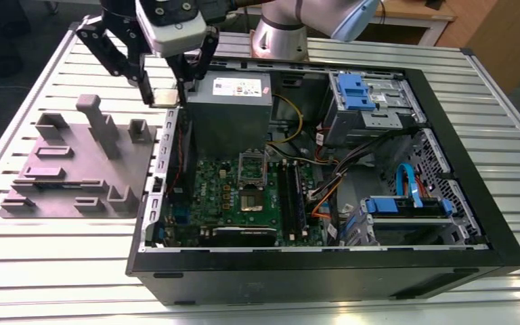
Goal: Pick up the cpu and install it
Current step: 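Pick up the cpu and move it towards the insertion slot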
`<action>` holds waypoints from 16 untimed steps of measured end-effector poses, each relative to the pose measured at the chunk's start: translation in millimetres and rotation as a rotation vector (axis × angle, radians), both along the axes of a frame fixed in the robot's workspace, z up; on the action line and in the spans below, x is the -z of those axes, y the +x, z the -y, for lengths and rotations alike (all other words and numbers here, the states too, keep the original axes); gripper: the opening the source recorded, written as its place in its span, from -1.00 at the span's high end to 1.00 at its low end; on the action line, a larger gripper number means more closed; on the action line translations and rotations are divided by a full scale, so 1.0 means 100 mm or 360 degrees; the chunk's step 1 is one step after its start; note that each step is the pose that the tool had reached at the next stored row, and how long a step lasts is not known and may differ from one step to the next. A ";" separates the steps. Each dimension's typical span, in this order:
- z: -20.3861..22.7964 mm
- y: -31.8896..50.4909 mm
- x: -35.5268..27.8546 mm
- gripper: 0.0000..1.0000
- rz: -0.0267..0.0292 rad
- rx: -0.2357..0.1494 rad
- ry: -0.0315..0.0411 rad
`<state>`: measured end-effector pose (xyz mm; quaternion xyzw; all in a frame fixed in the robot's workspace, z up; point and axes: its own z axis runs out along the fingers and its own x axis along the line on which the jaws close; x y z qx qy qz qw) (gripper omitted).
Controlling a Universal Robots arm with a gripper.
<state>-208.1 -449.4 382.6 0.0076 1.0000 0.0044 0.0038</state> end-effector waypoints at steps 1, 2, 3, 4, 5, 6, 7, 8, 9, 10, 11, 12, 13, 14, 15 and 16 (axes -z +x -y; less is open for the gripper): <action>0.009 0.008 0.001 0.05 0.00000 0.0001 0.0000; 0.013 0.024 0.002 0.05 0.00000 0.0002 0.0000; 0.015 0.045 0.002 0.05 -0.00001 0.0002 0.0000; 0.016 0.071 0.003 0.05 -0.00001 0.0003 0.0000; 0.016 0.098 0.003 0.05 -0.00003 0.0003 0.0000; 0.016 0.125 0.004 0.05 -0.00003 0.0003 0.0000; 0.017 0.153 0.004 0.05 -0.00002 0.0003 0.0000; 0.017 0.181 0.005 0.05 -0.00002 0.0003 0.0000; 0.016 0.209 0.004 0.05 -0.00003 0.0004 0.0000; 0.016 0.237 0.005 0.05 -0.00003 0.0004 0.0000; 0.017 0.270 0.005 0.05 -0.00004 0.0004 0.0000; 0.017 0.301 0.005 0.05 -0.00004 0.0004 0.0000; 0.017 0.331 0.005 0.05 -0.00005 0.0004 0.0000; 0.017 0.361 0.006 0.05 -0.00004 0.0004 0.0000; 0.016 0.390 0.006 0.05 -0.00004 0.0005 0.0000; 0.016 0.419 0.006 0.05 -0.00004 0.0005 0.0000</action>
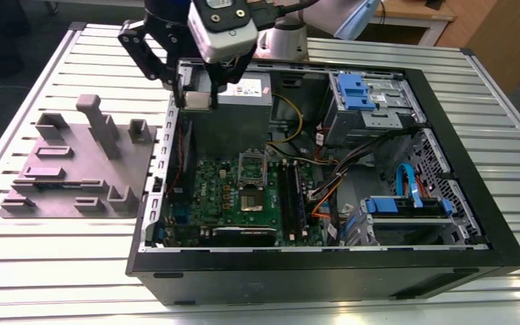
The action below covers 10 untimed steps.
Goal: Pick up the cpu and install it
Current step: 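Pick up the cpu and move it towards the insertion slot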
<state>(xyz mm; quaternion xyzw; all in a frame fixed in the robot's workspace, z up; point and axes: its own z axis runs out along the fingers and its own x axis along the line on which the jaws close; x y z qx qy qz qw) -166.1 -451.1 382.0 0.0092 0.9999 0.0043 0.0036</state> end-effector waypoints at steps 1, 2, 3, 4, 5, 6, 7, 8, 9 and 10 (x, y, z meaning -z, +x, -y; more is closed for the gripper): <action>0.000 0.029 0.000 0.05 -0.00001 0.0000 0.0000; 0.000 0.059 0.001 0.05 0.00000 0.0000 0.0000; 0.000 0.088 0.001 0.05 -0.00001 0.0000 0.0000; 0.000 0.118 0.001 0.05 -0.00001 0.0001 0.0000; 0.000 0.147 0.001 0.05 -0.00003 0.0001 0.0000; 0.000 0.175 0.001 0.05 -0.00004 0.0001 0.0000; 0.000 0.203 0.001 0.05 -0.00003 0.0001 0.0000; 0.000 0.230 0.001 0.05 -0.00004 0.0002 0.0000; 0.000 0.260 0.002 0.05 -0.00004 0.0002 0.0000; 0.000 0.287 0.002 0.05 -0.00005 0.0002 0.0000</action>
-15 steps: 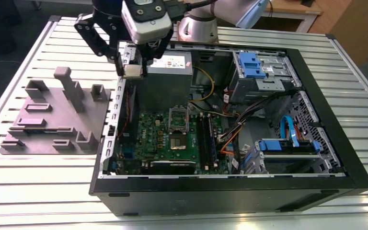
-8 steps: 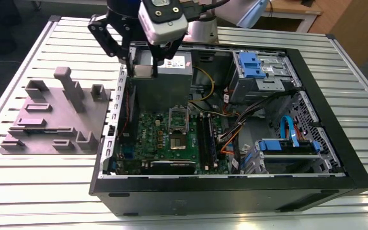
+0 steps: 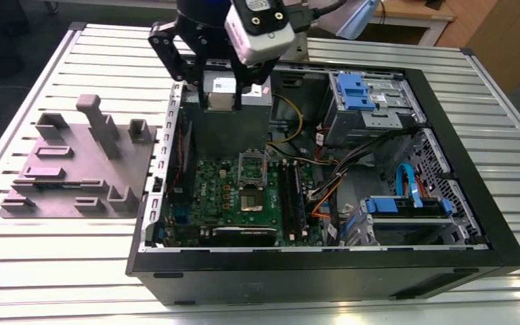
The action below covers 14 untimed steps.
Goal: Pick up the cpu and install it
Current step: 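Pick up the cpu and move it towards the insertion slot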
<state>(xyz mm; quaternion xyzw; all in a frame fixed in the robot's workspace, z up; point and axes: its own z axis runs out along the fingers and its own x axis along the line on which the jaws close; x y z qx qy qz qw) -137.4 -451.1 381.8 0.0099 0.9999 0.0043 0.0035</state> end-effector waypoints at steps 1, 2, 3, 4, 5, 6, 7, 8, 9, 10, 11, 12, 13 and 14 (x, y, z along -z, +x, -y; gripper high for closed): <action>0.000 0.027 0.000 0.05 0.00000 0.0000 0.0000; 0.000 0.053 0.000 0.05 0.00000 0.0001 0.0000; 0.000 0.079 0.000 0.05 -0.00001 0.0001 0.0000; 0.000 0.104 0.001 0.05 -0.00001 0.0001 0.0000; 0.000 0.130 0.001 0.05 -0.00001 0.0001 0.0000; 0.000 0.154 0.001 0.05 -0.00002 0.0002 0.0000; 0.000 0.178 0.001 0.05 -0.00001 0.0002 0.0000; 0.000 0.202 0.001 0.05 -0.00002 0.0002 0.0000; 0.000 0.225 0.002 0.05 -0.00001 0.0003 0.0000; 0.000 0.247 0.002 0.05 -0.00001 0.0003 0.0000; 0.000 0.270 0.001 0.05 -0.00002 0.0003 0.0000; 0.000 0.294 0.002 0.05 -0.00002 0.0003 0.0000; 0.001 0.315 0.001 0.05 -0.00003 0.0004 0.0000; 0.001 0.336 0.002 0.05 -0.00002 0.0004 0.0000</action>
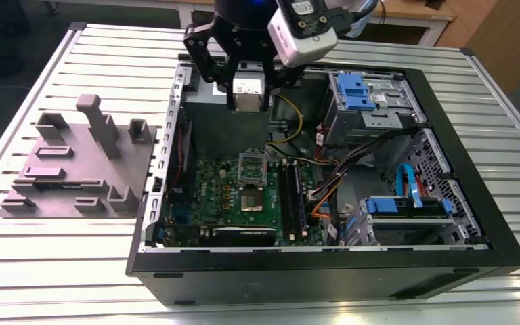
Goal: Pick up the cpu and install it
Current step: 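Pick up the cpu and move it towards the insertion slot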
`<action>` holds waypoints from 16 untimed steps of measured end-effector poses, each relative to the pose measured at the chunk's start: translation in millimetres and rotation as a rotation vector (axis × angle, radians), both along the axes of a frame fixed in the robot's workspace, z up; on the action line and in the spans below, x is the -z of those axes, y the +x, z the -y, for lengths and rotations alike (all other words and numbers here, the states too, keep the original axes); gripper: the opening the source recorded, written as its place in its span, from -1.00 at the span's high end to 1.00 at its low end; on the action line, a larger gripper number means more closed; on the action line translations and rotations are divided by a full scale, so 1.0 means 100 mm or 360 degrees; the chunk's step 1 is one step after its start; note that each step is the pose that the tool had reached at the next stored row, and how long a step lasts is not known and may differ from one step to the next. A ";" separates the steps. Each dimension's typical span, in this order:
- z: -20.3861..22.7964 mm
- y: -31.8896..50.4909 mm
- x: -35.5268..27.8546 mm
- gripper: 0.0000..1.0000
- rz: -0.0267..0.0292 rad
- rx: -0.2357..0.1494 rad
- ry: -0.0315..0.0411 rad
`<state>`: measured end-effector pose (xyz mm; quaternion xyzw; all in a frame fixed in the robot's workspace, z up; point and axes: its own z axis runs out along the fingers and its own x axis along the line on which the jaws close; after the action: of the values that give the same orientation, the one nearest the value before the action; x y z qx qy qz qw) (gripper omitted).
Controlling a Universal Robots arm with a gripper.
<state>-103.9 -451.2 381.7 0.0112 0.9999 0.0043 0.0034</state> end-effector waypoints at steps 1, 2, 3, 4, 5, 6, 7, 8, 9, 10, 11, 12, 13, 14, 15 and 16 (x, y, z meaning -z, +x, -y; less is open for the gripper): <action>0.000 0.021 0.000 0.05 0.00000 0.0000 0.0000; 0.000 0.042 0.000 0.05 0.00000 0.0001 0.0000; 0.003 0.060 0.000 0.05 0.00000 0.0001 0.0000; 0.008 0.071 0.001 0.05 0.00000 0.0002 0.0000; 0.017 0.079 0.002 0.05 -0.00001 0.0003 0.0000; 0.028 0.083 0.002 0.05 -0.00001 0.0005 0.0000; 0.039 0.085 0.003 0.05 0.00000 0.0006 0.0000; 0.048 0.088 0.004 0.05 0.00000 0.0007 0.0000; 0.053 0.091 0.004 0.05 0.00000 0.0008 0.0000; 0.055 0.100 0.005 0.05 0.00000 0.0009 0.0000; 0.056 0.114 0.007 0.05 0.00000 0.0010 0.0000; 0.056 0.130 0.006 0.05 -0.00001 0.0012 0.0000; 0.057 0.146 0.007 0.05 -0.00002 0.0014 0.0000; 0.057 0.163 0.008 0.05 -0.00001 0.0016 0.0000; 0.057 0.181 0.008 0.05 -0.00001 0.0017 0.0000; 0.057 0.202 0.009 0.05 -0.00003 0.0018 0.0000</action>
<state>-83.6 -456.9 380.8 0.0169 0.9998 0.0043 0.0034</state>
